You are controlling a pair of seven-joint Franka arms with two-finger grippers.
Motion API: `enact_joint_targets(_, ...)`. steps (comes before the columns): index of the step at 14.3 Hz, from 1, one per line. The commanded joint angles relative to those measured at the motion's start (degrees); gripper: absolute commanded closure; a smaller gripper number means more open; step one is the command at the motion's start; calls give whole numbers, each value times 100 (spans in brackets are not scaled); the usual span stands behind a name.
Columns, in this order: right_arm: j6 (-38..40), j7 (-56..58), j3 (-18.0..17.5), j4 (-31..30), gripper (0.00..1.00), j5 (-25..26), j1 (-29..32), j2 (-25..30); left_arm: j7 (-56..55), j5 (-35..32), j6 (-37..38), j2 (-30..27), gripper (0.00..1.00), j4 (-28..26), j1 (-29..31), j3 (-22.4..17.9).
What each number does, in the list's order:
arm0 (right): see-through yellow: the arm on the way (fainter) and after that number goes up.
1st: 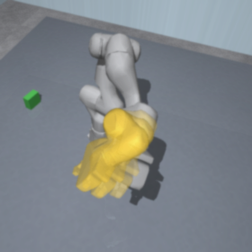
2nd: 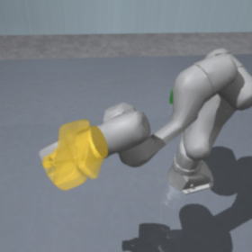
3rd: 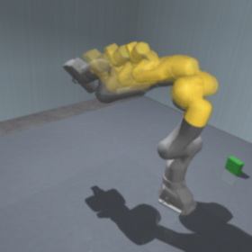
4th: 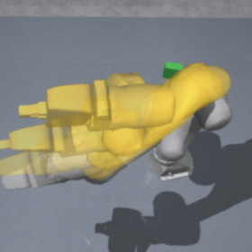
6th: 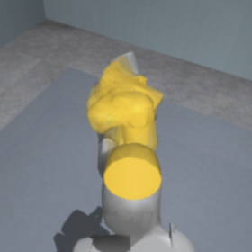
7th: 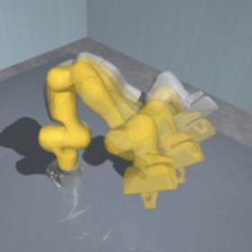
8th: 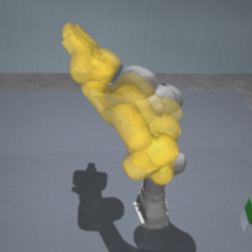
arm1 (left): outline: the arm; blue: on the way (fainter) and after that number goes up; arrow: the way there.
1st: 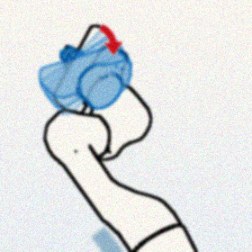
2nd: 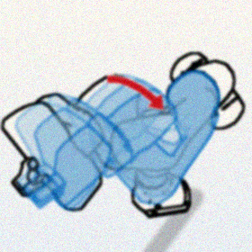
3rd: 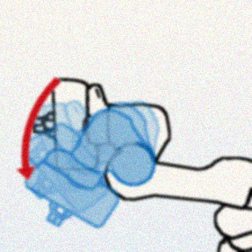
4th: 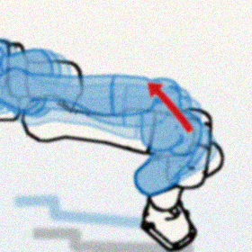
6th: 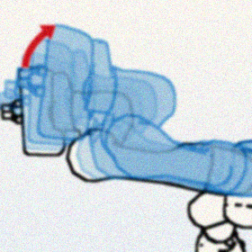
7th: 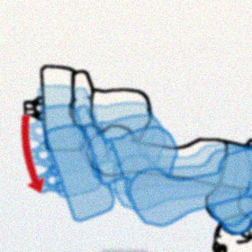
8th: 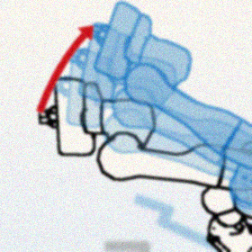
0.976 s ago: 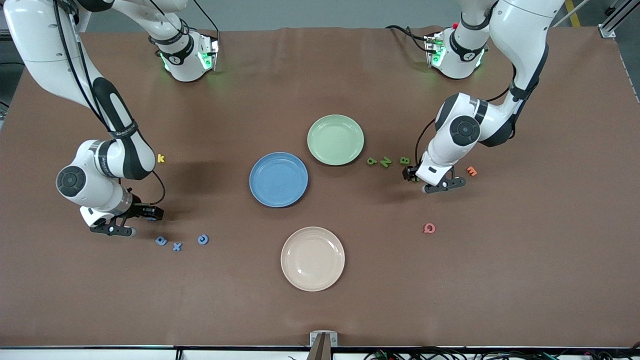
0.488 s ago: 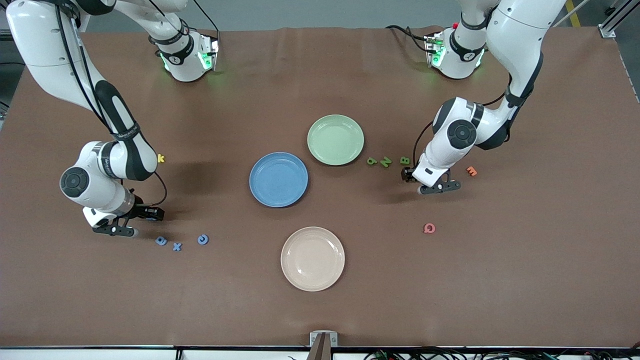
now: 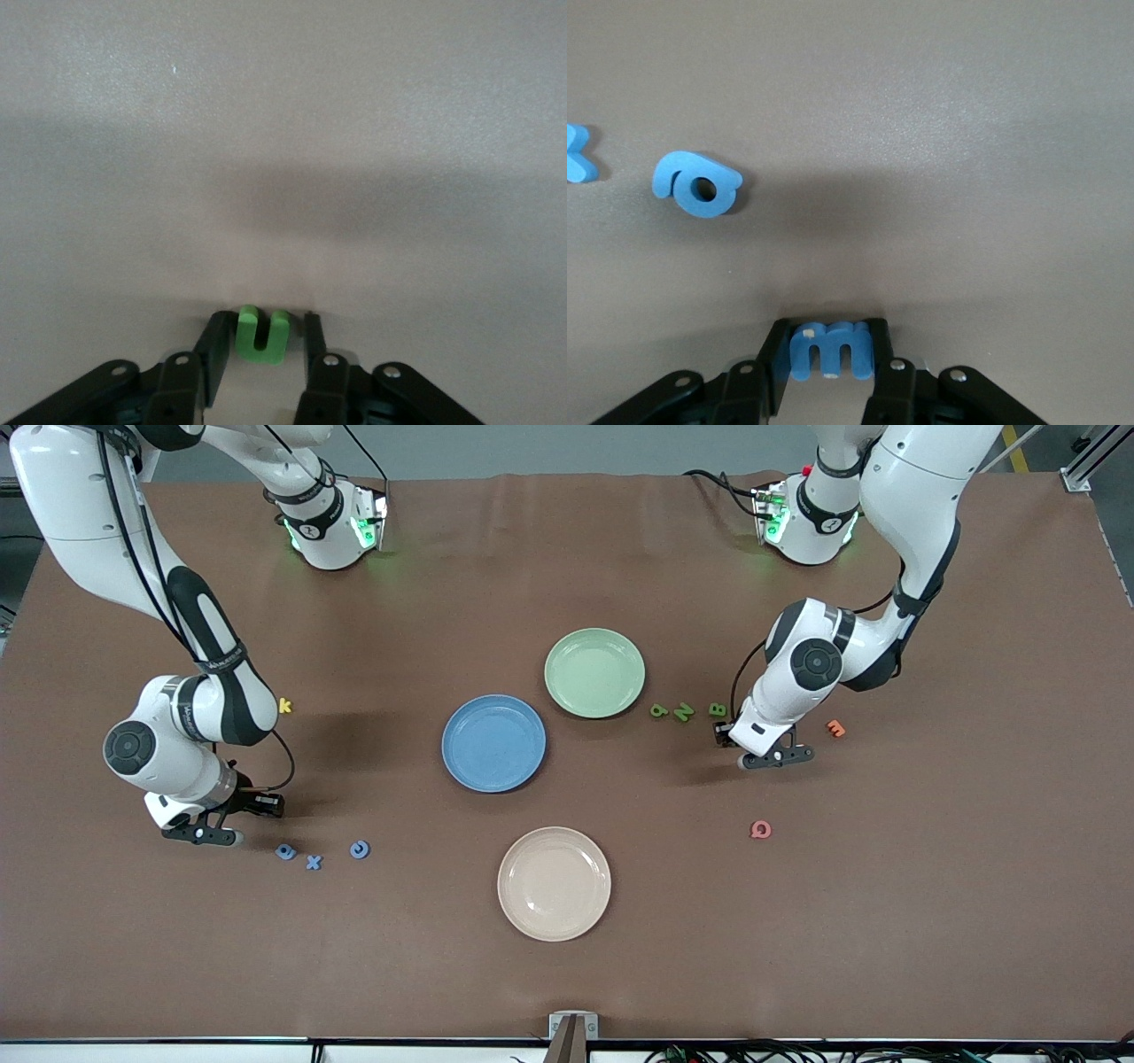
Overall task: Sort letters by color into matching plates
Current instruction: 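Grasp the blue m with the right gripper while the left gripper grasps green u, then drop the blue m on the blue plate while the left gripper drops u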
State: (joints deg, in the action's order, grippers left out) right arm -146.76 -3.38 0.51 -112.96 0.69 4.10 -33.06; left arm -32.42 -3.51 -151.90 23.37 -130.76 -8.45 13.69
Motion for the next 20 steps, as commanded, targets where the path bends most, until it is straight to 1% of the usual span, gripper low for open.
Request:
enact_joint_targets(1, 295, -451, -95, 28, 99, -69, -119, 141, 25, -158, -112, 27, 67, -20, 36, 37)
enact_joint_targets(3, 1172, -1126, -104, 264, 99, -69, -461, 458, 16, -158, -103, 18, 74, -20, 45, 37)
enact_joint_targets(4, 1376, -1643, -165, 318, 100, -95, -681, 546, 16, -158, -103, 9, 76, -20, 63, 37)
enact_joint_targets(5, 1422, -2162, -314, 309, 100, -226, -857, 669, 8, -158, -94, -34, 77, -20, 71, 37)
enact_joint_targets(7, 1414, -3287, -613, 300, 100, -306, -1243, 784, -10, -158, 28, -166, 78, 50, 45, 37)
enact_joint_targets(8, 1361, -3796, -701, 309, 100, -315, -1454, 784, -19, -158, 307, -288, 78, 129, 28, 55)
enact_joint_targets(9, 1248, -4367, -728, 318, 100, -315, -1804, 767, -62, -158, 641, -394, 78, 251, 28, 90)
enact_joint_targets(11, 1001, -5213, -719, 318, 100, -307, -2385, 740, -194, -106, 1448, -561, 78, 576, 36, 361)
enact_joint_targets(13, 895, -5750, -719, 327, 100, -306, -2790, 731, -640, -88, 1899, -571, 78, 849, 28, 703)
enact_joint_targets(14, 790, -6014, -711, 318, 98, -298, -2984, 679, -852, -71, 1988, -527, 78, 963, 19, 853)
enact_joint_targets(15, 737, -6216, -711, 318, 92, -289, -3116, 609, -1124, -62, 2006, -475, 77, 1086, -25, 1029)
enact_joint_targets(16, 719, -6306, -711, 327, 89, -271, -3187, 565, -1448, -62, 2015, -396, 77, 1183, -103, 1187)
enact_joint_targets(17, 728, -6324, -711, 327, 67, -254, -3223, 547, -1756, -62, 2015, -334, 77, 1297, -252, 1276)
enact_joint_targets(18, 737, -6315, -702, 318, 55, -236, -3188, 547, -1942, -62, 2015, -307, 77, 1307, -436, 1285)
enact_joint_targets(19, 745, -6315, -702, 318, 62, -236, -3196, 547, -2100, -62, 2015, -307, 77, 1298, -630, 1294)
enact_joint_targets(20, 737, -6315, -702, 327, 60, -227, -3170, 521, -2258, -62, 2006, -307, 77, 1246, -814, 1294)
